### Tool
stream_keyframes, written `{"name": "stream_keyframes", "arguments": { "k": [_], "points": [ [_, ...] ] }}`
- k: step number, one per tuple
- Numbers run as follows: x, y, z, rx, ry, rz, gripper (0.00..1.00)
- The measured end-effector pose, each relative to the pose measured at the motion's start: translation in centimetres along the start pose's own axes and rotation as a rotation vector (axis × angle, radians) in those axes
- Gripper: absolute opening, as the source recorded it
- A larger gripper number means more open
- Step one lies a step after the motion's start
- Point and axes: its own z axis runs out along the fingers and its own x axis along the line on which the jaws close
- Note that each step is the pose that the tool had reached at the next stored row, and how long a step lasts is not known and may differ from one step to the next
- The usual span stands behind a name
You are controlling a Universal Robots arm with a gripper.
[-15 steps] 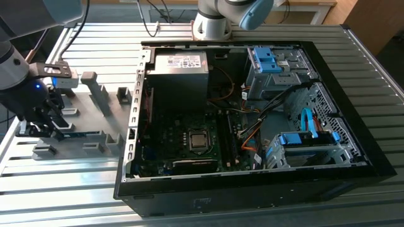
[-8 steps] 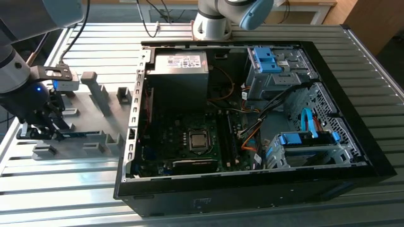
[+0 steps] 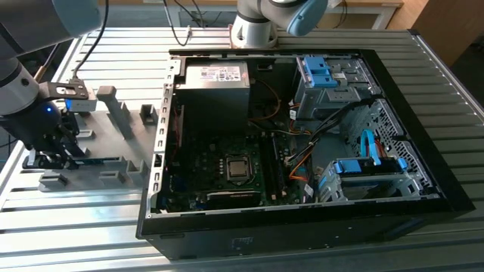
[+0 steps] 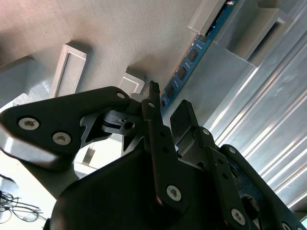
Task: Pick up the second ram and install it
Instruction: 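Pick up the second ram and move it above second insertion slot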
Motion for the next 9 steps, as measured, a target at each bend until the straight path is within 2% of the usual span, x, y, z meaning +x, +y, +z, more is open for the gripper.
{"name": "stream_keyframes", "arguments": {
  "k": [3, 4, 5, 6, 9],
  "points": [
    [0.0, 0.01, 0.14, -0.0001, 0.0, 0.0, 0.36],
    [0.0, 0.01, 0.19, 0.0, 0.0, 0.0, 0.29],
    [0.0, 0.01, 0.23, 0.0, 0.0, 0.0, 0.29],
    [-0.01, 0.01, 0.27, 0.0, 0.0, 0.0, 0.23],
    [-0.01, 0.01, 0.41, 0.0, 0.0, 0.0, 0.23]
  ]
}}
